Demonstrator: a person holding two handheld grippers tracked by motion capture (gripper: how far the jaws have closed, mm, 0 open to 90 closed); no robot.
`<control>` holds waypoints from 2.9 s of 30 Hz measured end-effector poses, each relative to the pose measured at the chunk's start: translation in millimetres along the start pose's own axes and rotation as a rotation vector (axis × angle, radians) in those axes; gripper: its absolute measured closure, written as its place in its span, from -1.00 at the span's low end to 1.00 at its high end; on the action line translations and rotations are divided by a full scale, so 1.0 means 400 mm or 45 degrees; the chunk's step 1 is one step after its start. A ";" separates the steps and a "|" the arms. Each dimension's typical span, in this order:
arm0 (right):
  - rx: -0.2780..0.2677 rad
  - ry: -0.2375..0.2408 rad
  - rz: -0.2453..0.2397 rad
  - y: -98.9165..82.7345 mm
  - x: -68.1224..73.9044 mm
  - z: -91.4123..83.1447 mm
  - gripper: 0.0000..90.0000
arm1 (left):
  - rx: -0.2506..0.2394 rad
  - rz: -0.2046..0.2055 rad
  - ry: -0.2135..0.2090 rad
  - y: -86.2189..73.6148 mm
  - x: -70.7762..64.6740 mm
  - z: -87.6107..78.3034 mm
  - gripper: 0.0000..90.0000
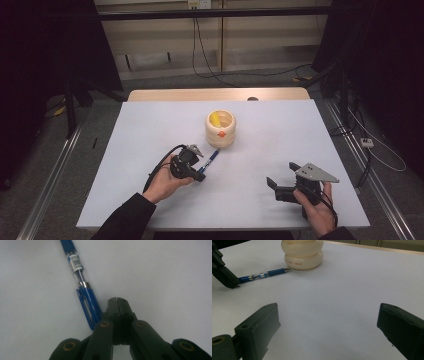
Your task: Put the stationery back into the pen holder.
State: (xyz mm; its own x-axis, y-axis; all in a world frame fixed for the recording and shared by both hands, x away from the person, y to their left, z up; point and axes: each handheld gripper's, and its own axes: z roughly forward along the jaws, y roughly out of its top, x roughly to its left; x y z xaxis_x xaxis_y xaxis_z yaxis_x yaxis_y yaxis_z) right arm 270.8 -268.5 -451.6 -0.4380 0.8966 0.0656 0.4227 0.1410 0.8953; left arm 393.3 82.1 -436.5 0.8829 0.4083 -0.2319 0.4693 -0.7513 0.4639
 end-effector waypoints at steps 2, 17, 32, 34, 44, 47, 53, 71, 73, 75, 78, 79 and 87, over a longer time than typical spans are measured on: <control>0.001 -0.001 0.001 0.000 0.000 0.000 -0.91 | 0.009 0.003 0.007 -0.004 0.005 -0.005 1.00; 0.001 0.002 -0.005 0.000 0.000 0.002 -0.91 | -0.027 -0.072 0.065 -0.027 0.033 -0.026 1.00; 0.002 0.001 -0.005 0.000 0.000 0.002 -0.91 | -0.044 -0.089 0.110 -0.036 0.057 -0.036 1.00; 0.002 0.001 -0.005 0.000 0.000 0.002 -0.91 | -0.054 -0.084 0.095 -0.035 0.056 -0.039 1.00; 0.004 0.000 0.001 0.000 0.000 0.002 -0.91 | -0.177 -0.053 0.095 -0.026 0.050 -0.070 0.72; 0.003 0.000 0.002 0.000 0.000 0.002 -0.91 | -0.210 -0.061 0.119 -0.026 0.053 -0.076 0.53; 0.004 0.000 -0.003 0.000 0.000 0.003 -0.91 | -0.240 -0.041 0.142 -0.022 0.049 -0.084 0.21; 0.006 0.000 0.001 0.001 0.000 0.005 -0.91 | -0.232 -0.075 0.137 0.022 0.029 -0.066 -0.82; 0.007 0.000 0.002 0.001 -0.001 0.005 -0.91 | -0.226 -0.067 0.132 0.033 0.029 -0.064 -0.82; 0.006 0.001 0.002 0.001 0.000 0.005 -0.91 | -0.216 -0.052 0.129 0.040 0.030 -0.059 -0.80; 0.002 0.001 -0.002 0.001 -0.001 0.004 -0.91 | -0.174 -0.020 0.125 0.043 0.030 -0.049 -0.77; 0.004 0.001 0.000 0.001 -0.001 0.004 -0.91 | -0.178 -0.029 0.134 0.043 0.029 -0.045 -0.77; 0.003 0.002 -0.001 0.001 -0.001 0.004 -0.91 | -0.224 -0.033 0.138 0.055 0.036 -0.042 -0.73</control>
State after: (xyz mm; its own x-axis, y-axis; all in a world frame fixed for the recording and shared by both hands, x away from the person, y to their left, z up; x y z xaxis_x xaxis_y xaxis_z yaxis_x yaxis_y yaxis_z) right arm 272.5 -267.9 -451.9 -0.4395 0.8959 0.0651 0.4243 0.1431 0.8941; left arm 415.9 80.1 -415.1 0.8592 0.4870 -0.1568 0.4738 -0.6416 0.6032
